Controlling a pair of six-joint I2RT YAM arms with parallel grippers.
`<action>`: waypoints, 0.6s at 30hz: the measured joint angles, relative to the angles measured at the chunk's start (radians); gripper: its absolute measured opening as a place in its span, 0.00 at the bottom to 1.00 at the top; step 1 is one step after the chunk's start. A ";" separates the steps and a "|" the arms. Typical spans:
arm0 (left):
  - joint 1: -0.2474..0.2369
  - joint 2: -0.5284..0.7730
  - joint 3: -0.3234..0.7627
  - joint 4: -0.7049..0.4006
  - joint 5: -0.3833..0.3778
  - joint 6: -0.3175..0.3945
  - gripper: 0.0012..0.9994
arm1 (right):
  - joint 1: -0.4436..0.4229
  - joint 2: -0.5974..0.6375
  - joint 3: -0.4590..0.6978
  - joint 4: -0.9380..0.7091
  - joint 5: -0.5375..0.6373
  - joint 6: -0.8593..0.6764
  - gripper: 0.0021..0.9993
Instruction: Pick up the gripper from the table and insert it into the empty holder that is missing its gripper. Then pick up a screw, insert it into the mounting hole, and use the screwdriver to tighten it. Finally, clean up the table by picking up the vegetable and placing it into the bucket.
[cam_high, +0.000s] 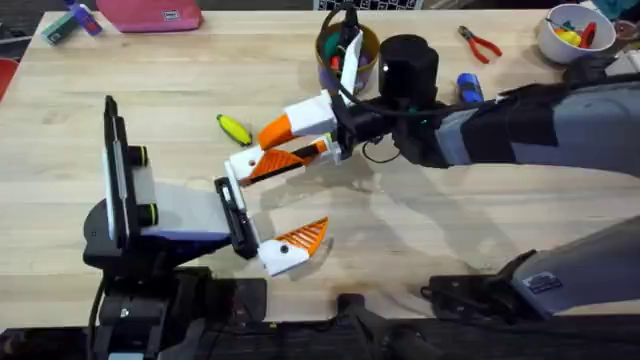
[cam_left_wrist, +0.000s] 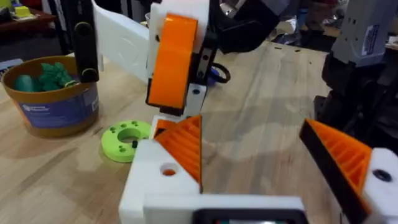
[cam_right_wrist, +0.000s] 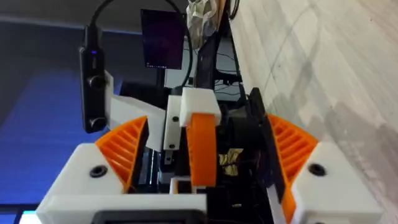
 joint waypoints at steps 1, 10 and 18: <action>0.000 0.000 0.000 0.000 0.000 0.000 0.99 | 0.000 0.000 0.000 0.000 0.001 0.000 0.99; 0.000 0.000 0.000 -0.001 0.003 0.000 0.99 | -0.015 -0.010 0.001 -0.010 0.012 -0.004 0.99; 0.000 0.000 0.000 -0.001 0.004 0.000 0.99 | -0.135 -0.241 0.029 -0.344 0.059 -0.118 0.99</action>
